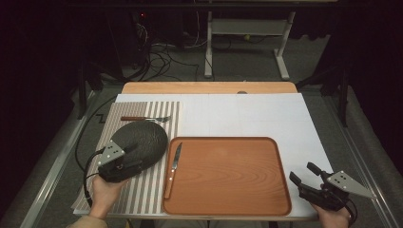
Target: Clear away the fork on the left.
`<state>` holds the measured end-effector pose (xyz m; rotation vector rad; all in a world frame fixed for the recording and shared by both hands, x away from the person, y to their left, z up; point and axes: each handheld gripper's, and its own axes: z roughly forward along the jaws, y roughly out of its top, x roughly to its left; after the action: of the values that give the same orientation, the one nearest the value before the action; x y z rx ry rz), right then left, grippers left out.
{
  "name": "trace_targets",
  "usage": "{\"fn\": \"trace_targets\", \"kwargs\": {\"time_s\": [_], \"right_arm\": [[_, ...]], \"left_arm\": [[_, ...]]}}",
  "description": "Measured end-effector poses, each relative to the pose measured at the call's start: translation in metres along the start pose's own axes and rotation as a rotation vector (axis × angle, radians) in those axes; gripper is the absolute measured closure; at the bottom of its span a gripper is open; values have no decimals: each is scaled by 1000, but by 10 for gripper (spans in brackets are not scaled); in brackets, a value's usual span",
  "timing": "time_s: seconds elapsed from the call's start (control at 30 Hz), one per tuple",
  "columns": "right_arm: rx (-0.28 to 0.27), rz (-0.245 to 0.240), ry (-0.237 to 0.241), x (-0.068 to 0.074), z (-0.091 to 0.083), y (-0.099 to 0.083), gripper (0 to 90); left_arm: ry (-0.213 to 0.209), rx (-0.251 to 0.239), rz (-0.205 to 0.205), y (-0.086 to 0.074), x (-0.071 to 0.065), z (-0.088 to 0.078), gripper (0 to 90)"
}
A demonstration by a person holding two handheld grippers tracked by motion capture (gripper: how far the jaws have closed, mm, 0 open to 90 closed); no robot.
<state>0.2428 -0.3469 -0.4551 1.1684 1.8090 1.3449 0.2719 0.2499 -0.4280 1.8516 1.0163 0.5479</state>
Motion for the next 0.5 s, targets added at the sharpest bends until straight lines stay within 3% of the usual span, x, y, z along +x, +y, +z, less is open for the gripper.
{"fn": "trace_targets", "kwargs": {"time_s": [0.37,0.5], "right_arm": [[9,9,6,-3,4,-1,244],[7,6,12,-3,3,-1,244]], "left_arm": [[-16,-7,13,14,1,13,356],[-2,-12,9,17,3,16,357]]}}
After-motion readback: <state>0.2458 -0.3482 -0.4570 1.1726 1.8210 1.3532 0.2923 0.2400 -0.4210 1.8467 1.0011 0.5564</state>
